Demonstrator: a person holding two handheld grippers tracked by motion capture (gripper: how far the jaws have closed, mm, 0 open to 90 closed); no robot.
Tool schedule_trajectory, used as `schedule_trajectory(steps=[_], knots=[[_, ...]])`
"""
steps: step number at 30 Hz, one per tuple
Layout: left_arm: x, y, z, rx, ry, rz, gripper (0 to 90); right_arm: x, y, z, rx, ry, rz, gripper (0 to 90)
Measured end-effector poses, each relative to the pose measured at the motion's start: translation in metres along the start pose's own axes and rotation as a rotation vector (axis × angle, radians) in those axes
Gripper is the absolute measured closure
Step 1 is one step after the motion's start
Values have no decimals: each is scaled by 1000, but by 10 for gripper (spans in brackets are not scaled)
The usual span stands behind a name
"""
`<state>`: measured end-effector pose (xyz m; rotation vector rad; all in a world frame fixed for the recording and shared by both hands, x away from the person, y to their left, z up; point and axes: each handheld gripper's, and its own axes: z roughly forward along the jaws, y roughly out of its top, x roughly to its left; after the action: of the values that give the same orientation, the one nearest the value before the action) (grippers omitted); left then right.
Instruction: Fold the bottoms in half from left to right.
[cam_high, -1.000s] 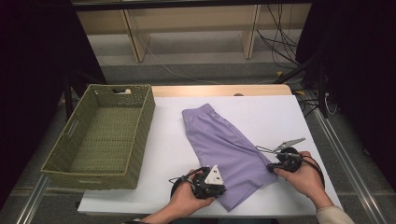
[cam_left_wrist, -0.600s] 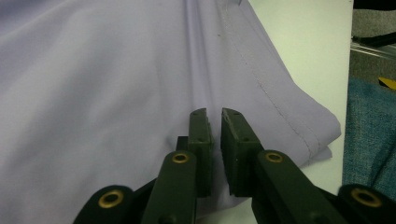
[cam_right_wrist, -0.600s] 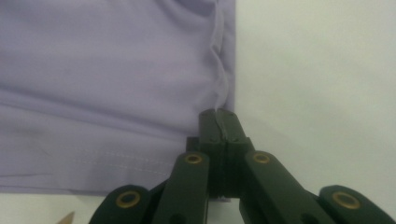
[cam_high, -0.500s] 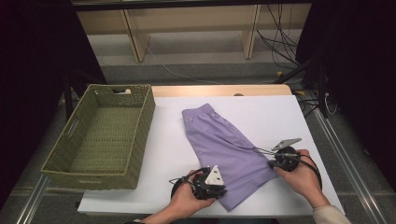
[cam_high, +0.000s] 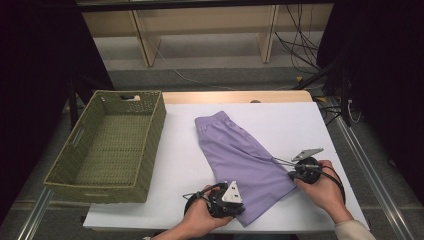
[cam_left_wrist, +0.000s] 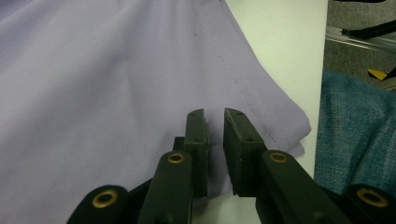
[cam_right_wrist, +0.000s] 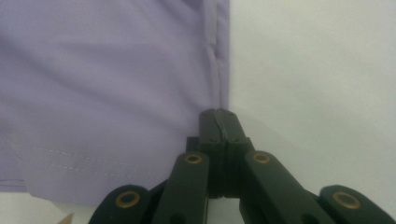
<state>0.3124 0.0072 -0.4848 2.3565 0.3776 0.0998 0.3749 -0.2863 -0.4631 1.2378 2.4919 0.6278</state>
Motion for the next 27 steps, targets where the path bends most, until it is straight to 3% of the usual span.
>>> schedule_trajectory(steps=[6,12,16,18,19,27], knots=[[-1,0,-7,-29,40,-5,748,4,0,-7,-102,-37,9,816],[3,-2,-23,-82,78,-46,633,9,0,-11,-225,-20,-23,740],[4,-5,-32,-88,108,-67,480,13,-1,-14,-309,13,-34,678],[4,-6,-34,-95,111,-72,427,14,-1,-15,-325,21,-36,660],[5,-6,-40,-114,119,-87,392,15,-3,-15,-374,40,-39,618],[13,-16,-63,-184,155,-156,84,17,-11,-17,-490,99,-22,474]])
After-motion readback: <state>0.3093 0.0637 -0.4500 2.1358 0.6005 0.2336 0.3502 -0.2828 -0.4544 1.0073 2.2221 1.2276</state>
